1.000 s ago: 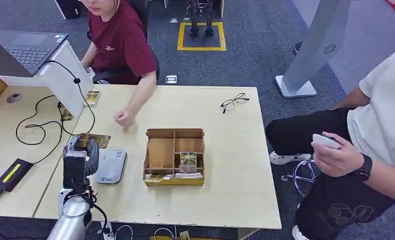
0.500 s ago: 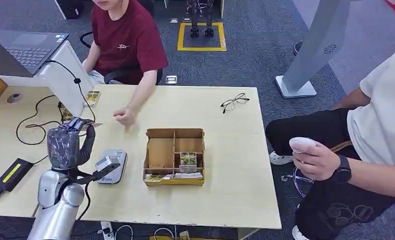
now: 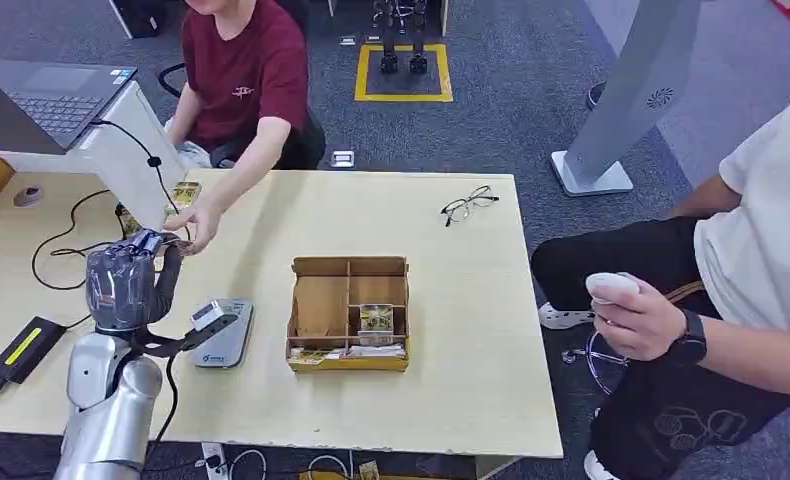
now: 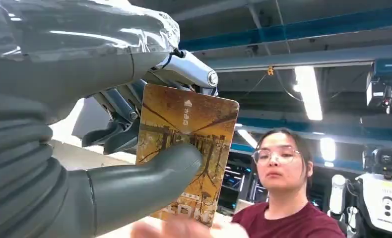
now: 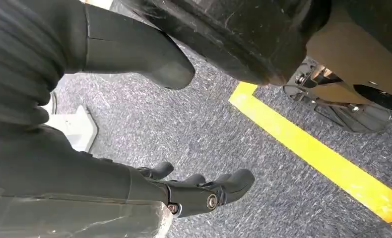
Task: Pass the card to the sensor for recognition and then transmit it.
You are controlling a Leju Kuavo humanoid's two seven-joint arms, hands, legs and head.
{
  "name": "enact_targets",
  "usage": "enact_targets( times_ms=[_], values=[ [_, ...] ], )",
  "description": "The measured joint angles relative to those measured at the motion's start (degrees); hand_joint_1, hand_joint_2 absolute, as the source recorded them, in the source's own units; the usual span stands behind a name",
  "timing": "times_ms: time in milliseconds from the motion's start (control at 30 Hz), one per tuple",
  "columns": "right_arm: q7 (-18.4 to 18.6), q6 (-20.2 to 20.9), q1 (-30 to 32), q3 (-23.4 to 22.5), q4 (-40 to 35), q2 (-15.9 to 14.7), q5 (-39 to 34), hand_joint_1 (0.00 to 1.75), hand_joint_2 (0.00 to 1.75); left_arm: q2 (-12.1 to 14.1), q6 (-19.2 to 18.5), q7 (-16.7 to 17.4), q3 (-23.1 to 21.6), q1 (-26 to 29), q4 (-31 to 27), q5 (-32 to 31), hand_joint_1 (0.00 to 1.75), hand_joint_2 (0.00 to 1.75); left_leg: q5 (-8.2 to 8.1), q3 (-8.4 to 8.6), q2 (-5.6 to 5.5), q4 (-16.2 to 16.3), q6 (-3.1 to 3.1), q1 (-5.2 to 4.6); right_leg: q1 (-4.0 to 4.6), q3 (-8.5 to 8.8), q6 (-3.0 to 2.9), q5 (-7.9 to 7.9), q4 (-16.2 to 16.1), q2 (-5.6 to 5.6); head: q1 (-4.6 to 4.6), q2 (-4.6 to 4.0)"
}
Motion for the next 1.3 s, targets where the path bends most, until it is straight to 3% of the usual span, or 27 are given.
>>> enact_targets(
  times_ms=[233,267,467,500,633,667,867,1100,1300],
  values=[
    [-0.1,-0.3,0.0,0.0,0.0,0.0,0.0,0.0,1.75,-0.9,0.0,-1.0,0.0,0.0,0.7,3.2,1.75,1.75,0.0,0.0,0.0,0.0,0.0,0.0,0.0,-0.01,0.0,0.0,0.0,0.0,0.0,0.0],
    [-0.2,-0.3,0.0,0.0,0.0,0.0,0.0,0.0,1.75,-1.0,0.0,-0.8,0.0,0.0,1.0,4.2,0.0,1.75,0.0,0.0,0.01,0.0,0.0,0.0,0.0,-0.01,0.0,0.0,0.0,0.01,0.0,0.0],
    [-0.3,-0.4,0.0,0.0,0.0,0.0,-0.1,0.0,1.75,-0.9,0.0,1.9,-1.7,-0.3,2.6,12.6,0.0,1.75,0.0,0.0,0.0,0.0,0.0,0.0,0.0,-0.02,0.0,0.0,0.0,0.0,0.0,0.0],
    [-0.2,-0.5,0.0,0.0,0.0,0.0,-0.1,0.0,1.75,-0.8,-0.1,3.3,-2.5,-0.3,3.0,15.3,0.0,0.0,0.0,0.01,0.01,0.0,0.0,0.0,0.0,-0.02,0.0,0.0,0.0,0.01,0.0,0.0],
    [-0.2,-1.0,0.0,-0.3,0.0,0.0,-0.2,0.0,1.75,0.2,-0.2,8.6,-7.1,-0.4,4.1,22.9,0.0,0.0,0.0,-0.01,-0.01,0.0,0.0,0.0,0.0,-0.01,0.0,0.0,0.0,-0.02,0.0,0.0],
    [-0.2,-1.2,0.0,-0.4,0.0,0.0,-0.4,0.0,1.75,0.4,-0.2,9.5,-8.3,-0.4,4.3,23.7,0.0,1.75,0.0,-0.01,-0.02,0.0,0.0,0.0,0.0,-0.01,0.0,0.0,0.0,-0.02,0.0,0.0],
    [-1.2,-1.7,0.6,-1.3,0.0,0.1,-1.4,0.0,1.75,2.2,-2.5,11.0,-15.1,2.2,0.9,27.6,0.0,1.75,-0.01,-0.04,0.0,0.0,0.01,0.0,0.0,-0.02,0.0,-0.01,0.0,0.0,0.0,0.0],
    [-2.2,-2.1,1.6,-2.6,0.0,0.1,-2.5,0.0,1.75,6.9,-11.9,5.2,-22.5,12.1,-11.0,32.2,0.0,1.75,-0.08,-0.08,0.04,0.0,0.0,0.0,0.0,-0.07,0.01,-0.06,0.0,0.01,-0.02,0.0],
    [-2.5,-2.3,2.0,-3.6,0.0,0.1,-3.4,0.0,1.75,11.1,-16.6,1.9,-28.5,20.9,-22.0,29.8,0.0,1.75,-0.1,-0.1,0.03,0.0,0.02,0.0,0.0,-0.09,0.01,-0.07,0.0,-0.01,-0.02,0.0]
  ],
)
